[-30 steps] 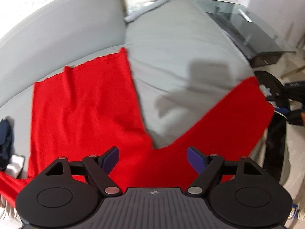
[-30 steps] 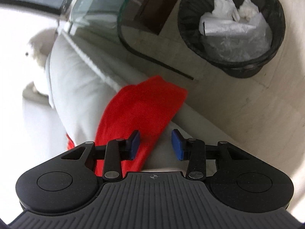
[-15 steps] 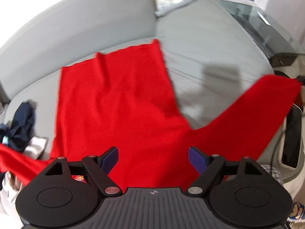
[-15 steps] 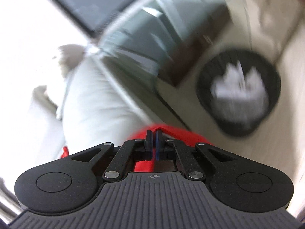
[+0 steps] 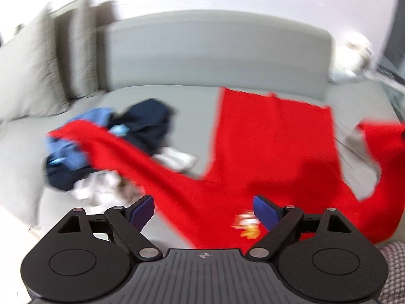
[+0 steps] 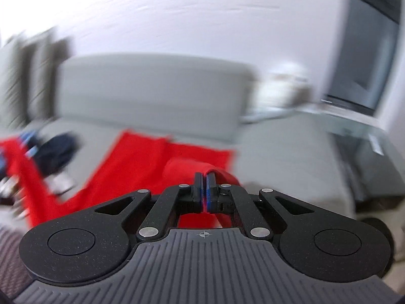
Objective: Fold clothes
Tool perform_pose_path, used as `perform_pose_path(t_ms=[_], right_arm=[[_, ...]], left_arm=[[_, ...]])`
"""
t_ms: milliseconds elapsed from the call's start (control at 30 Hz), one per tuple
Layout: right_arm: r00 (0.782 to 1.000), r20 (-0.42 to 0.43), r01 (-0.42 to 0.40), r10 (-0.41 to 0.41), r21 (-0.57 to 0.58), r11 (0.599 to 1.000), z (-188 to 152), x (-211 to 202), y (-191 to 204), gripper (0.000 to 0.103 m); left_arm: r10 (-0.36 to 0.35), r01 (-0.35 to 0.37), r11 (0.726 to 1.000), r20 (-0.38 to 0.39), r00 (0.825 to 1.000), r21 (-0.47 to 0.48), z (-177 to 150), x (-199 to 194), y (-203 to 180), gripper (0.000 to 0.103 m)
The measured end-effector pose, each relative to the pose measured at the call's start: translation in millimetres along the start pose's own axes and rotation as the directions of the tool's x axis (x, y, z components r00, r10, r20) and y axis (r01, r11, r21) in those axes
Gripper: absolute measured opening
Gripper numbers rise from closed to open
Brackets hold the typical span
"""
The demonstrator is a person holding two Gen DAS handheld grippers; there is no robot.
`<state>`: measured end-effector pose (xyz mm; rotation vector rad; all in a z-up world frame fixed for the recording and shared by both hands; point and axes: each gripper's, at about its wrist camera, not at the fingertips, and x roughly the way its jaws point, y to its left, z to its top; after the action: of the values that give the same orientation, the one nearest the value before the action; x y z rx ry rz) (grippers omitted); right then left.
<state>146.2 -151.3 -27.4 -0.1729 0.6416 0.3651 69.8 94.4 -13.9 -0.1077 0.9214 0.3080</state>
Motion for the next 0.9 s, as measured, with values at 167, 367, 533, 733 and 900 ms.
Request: perform_pose_path(t_ms=[167,367,533,733,900], right_arm=[[0.984,-0.115,-0.147,0.134,-0.117,0.982,-13.0,53.2,135.5,0.003],[0.874,-0.417,-0.367,0.249,-0.232,0.901,-67.9,72.4,220.3,0.046],[0.883,-0.371,-0.372,0.288,-0.178,0.911,-74.1,16.9,159.7,0.061],[0.915,-0.346,-0.201,0.206,0.05,0.978,-83.4,-11.3,59.2,0.061],[0.922,-0.331,-0.134,0.204,0.221,0.966,-96.3,-17.5,9.8,0.061]], left_arm=[[0.025,-0.025,0.993,-0.006,1.0,-0.116,-17.7,-11.2,63.1,0.086],[0.02,-0.026,0.987,-0.044,0.999,-0.161,-39.3,-6.9,91.8,0.087],[-0.032,0.024,0.993,-0.062,0.998,-0.119,-44.8,9.8,80.0,0.086],[-0.096,0.1,0.971,-0.026,0.995,0.217,-42.7,47.0,2.1,0.079],[-0.107,0.097,0.928,0.009,0.994,0.359,-39.5,75.1,-55.6,0.08]])
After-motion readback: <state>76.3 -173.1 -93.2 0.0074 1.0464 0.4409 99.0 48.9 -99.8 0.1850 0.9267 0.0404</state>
